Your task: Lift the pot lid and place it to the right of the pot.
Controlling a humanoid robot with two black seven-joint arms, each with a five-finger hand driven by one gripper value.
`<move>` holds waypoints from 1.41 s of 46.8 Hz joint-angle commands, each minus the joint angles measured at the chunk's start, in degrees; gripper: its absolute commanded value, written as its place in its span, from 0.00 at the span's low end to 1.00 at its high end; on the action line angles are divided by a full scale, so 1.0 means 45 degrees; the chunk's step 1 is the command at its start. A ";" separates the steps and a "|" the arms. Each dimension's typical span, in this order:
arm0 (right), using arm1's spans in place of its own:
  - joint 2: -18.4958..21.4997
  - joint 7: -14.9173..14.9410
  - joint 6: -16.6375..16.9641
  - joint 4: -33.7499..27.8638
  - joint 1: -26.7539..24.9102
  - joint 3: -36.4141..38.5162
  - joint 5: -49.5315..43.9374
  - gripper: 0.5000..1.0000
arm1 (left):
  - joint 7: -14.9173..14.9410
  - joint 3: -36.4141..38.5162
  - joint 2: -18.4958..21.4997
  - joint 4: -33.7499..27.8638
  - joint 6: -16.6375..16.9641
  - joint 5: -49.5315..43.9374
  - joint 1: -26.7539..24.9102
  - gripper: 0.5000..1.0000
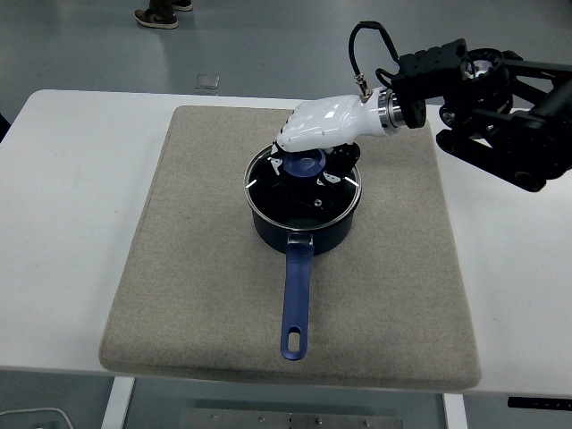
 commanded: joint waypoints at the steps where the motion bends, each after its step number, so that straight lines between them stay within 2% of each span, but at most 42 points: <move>1: 0.0042 -0.0003 0.0084 -0.0055 0.0068 -0.0006 0.0024 0.00 | 0.0000 -0.0004 0.0000 0.0000 0.0003 0.0018 -0.0002 1.00; 44: 0.0042 -0.0003 0.0084 -0.0114 0.0479 0.0053 0.0043 0.00 | 0.0000 -0.0004 0.0000 0.0000 0.0004 -0.0001 -0.0002 1.00; 66: 0.0159 -0.0003 -0.0013 -0.1265 0.0557 0.0248 0.0239 0.00 | 0.0000 -0.0004 0.0000 0.0000 -0.0016 -0.0001 -0.0002 1.00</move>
